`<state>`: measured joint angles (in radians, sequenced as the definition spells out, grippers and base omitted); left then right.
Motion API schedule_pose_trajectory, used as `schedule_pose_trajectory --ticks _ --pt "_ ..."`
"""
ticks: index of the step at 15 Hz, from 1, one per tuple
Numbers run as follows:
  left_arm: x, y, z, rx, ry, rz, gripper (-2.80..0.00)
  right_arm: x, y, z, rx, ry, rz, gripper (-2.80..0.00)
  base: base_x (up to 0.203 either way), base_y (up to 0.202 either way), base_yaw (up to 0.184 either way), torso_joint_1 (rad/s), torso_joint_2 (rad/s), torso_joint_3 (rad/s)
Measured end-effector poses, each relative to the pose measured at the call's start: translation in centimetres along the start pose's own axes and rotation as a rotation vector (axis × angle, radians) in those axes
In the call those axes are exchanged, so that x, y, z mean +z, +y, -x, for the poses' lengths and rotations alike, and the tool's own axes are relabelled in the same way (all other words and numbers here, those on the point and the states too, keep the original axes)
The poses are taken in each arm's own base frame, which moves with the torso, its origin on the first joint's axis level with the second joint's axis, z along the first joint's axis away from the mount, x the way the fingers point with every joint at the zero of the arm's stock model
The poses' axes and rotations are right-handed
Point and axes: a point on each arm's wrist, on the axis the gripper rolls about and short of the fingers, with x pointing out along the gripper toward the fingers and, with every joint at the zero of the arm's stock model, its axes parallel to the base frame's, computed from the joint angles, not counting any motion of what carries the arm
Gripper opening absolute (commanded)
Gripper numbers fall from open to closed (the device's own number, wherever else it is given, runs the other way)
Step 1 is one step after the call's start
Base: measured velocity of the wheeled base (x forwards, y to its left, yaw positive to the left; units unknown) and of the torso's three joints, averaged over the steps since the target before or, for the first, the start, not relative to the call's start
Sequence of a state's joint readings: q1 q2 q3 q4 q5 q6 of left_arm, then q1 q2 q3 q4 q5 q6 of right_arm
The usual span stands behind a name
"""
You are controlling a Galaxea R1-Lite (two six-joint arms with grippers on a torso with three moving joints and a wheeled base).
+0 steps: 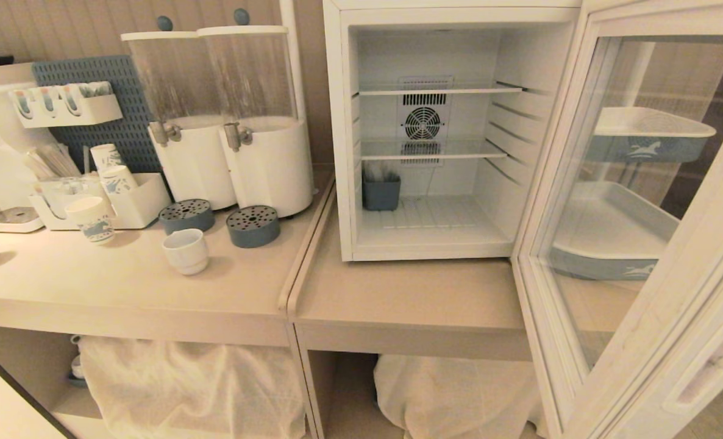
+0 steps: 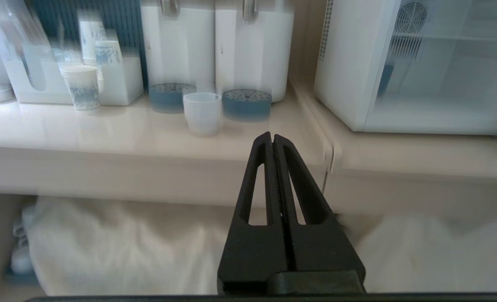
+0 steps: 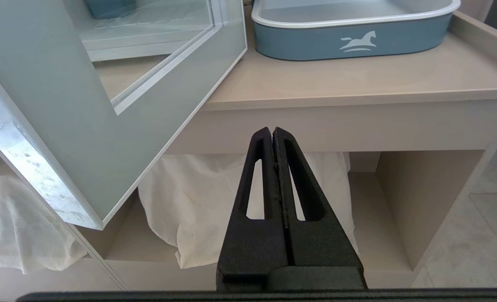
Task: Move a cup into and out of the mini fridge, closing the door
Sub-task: Put the ceramic cup in the freezer
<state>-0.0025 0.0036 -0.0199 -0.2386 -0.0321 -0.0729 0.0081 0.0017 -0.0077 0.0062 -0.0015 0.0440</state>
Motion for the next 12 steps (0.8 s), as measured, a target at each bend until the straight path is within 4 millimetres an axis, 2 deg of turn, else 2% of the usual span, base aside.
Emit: schedule_pose_trajectory --ticks 4,8,12 --pt "-1.7 0.1 0.1 0.012 0.126 0.019 -2.8 0.0 0.0 0.0 0.0 0.0 -0.001 -2.8 0.0 0.0 0.0 0.0 0.0 0.0" --pt "-1.8 0.1 0.1 0.012 0.132 0.02 -2.8 0.0 0.0 0.0 0.0 0.0 0.0 -2.8 0.0 0.0 0.0 0.0 0.0 0.0" --pt "-1.8 0.1 0.1 0.01 0.132 0.023 -2.8 0.0 0.0 0.0 0.0 0.0 0.0 -2.8 -0.146 0.0 -0.001 0.002 0.0 0.004"
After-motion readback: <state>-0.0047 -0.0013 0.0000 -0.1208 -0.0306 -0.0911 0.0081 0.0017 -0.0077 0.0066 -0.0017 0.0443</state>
